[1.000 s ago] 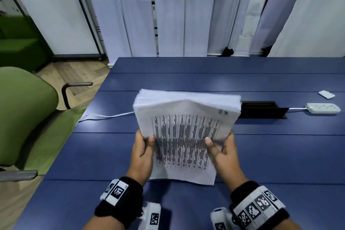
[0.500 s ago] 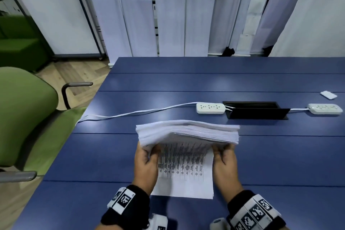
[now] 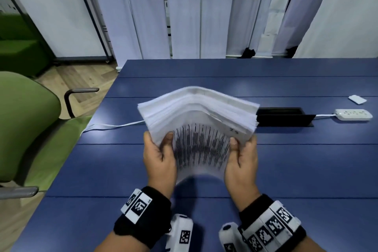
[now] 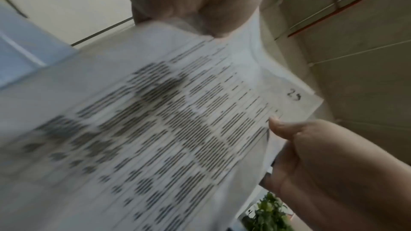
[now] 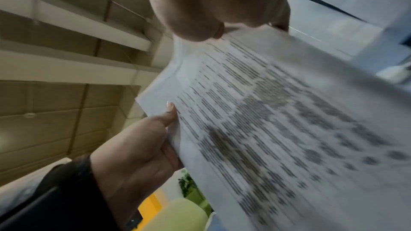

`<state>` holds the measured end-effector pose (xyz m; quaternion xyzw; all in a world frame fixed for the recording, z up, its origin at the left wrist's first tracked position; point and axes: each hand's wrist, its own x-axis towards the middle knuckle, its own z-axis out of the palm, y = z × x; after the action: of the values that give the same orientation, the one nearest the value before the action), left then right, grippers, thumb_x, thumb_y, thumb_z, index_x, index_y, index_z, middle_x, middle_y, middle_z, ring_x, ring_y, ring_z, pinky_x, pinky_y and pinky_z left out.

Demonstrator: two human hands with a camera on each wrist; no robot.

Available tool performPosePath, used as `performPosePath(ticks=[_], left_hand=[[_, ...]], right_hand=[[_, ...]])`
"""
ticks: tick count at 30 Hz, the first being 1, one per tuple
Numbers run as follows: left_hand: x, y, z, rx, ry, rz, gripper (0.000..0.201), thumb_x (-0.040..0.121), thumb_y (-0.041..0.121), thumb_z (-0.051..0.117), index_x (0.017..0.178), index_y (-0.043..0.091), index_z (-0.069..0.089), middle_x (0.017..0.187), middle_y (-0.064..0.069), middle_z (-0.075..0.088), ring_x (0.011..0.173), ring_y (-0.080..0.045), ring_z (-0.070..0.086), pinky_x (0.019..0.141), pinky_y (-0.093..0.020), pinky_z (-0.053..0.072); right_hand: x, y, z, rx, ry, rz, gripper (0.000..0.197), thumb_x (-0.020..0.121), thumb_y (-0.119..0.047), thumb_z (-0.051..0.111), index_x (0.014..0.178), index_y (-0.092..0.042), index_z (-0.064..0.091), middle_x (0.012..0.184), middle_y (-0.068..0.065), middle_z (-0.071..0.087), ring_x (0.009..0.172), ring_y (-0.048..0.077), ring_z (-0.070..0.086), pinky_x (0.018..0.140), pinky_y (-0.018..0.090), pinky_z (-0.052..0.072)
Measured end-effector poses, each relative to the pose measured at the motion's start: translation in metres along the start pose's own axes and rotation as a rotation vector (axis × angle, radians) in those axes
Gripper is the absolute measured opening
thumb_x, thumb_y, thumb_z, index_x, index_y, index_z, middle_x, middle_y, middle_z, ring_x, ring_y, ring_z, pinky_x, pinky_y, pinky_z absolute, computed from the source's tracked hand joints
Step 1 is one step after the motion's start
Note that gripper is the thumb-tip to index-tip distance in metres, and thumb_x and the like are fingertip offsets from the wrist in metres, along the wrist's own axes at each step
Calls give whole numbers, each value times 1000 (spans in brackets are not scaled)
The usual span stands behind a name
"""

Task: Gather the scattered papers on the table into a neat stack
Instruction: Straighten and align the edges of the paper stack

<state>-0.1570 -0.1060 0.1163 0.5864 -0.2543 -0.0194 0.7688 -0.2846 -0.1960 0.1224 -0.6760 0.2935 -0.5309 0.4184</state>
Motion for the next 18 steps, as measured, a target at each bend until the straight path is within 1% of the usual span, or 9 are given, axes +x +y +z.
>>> performPosePath(ticks=[1, 2, 5, 8, 11, 13, 15, 16, 18], left_hand=[[-4, -6, -3, 18, -40, -47, 22, 91, 18, 61, 107, 31, 52, 102, 19, 71, 96, 0, 66, 84, -23, 50], [-8, -11, -7, 21, -73, -98, 23, 90, 21, 65, 106, 31, 51, 103, 16, 72, 97, -2, 67, 86, -26, 52], [-12, -16, -13, -19, -131, -169, 37, 80, 18, 68, 111, 26, 49, 106, 14, 73, 102, -3, 67, 88, -21, 53], [-8, -10, -16, -65, -184, -164, 44, 77, 14, 68, 115, 24, 48, 106, 16, 72, 102, -1, 66, 83, -15, 51], [-6, -5, -17, -89, -212, -154, 47, 78, 9, 73, 116, 20, 48, 106, 18, 72, 100, 2, 66, 82, -12, 50], [-4, -2, -17, -102, -215, -137, 47, 81, 10, 75, 118, 20, 48, 107, 17, 72, 101, 1, 66, 84, -13, 50], [-1, 4, -15, -106, -211, -105, 52, 79, 21, 76, 122, 18, 48, 110, 13, 71, 104, -3, 65, 86, -15, 49], [0, 7, -13, -108, -206, -90, 60, 76, 29, 76, 126, 13, 47, 111, 12, 70, 105, -4, 64, 87, -15, 49], [5, 12, -13, -117, -186, -74, 82, 72, 47, 78, 133, 5, 43, 115, 10, 69, 107, -5, 63, 89, -16, 48]], right_hand=[[-6, 6, -2, -19, -59, 70, 16, 93, -15, 47, 106, -22, 42, 98, -17, 57, 90, -16, 55, 79, 12, 46], [-10, 13, -4, -24, -90, 150, 19, 92, -26, 47, 108, -19, 42, 101, -15, 60, 92, -13, 57, 85, 22, 50], [-13, 19, -11, -13, -102, 233, 48, 89, -42, 52, 126, -14, 39, 117, -11, 61, 109, 1, 58, 99, 42, 48], [-7, 10, -15, 46, -71, 195, 58, 92, -30, 60, 141, -18, 31, 132, -14, 55, 125, 8, 51, 108, 44, 40], [1, -2, -17, 59, -65, 44, 78, 90, -8, 62, 150, -25, 15, 152, 0, 36, 141, 19, 35, 115, 50, 29], [8, -12, -16, -14, -53, -92, 86, 88, -6, 62, 150, -38, 11, 155, 1, 26, 143, 18, 29, 118, 42, 26], [14, -18, -15, -125, -53, -226, 85, 86, -3, 64, 148, -39, 17, 147, 4, 27, 137, 3, 30, 113, 17, 27], [15, -21, -14, -172, -72, -239, 80, 86, -3, 65, 147, -35, 24, 141, 5, 29, 131, -7, 31, 107, 7, 27], [18, -24, -14, -228, -92, -183, 68, 85, -10, 68, 141, -34, 39, 133, 1, 29, 121, -17, 31, 100, -1, 26]])
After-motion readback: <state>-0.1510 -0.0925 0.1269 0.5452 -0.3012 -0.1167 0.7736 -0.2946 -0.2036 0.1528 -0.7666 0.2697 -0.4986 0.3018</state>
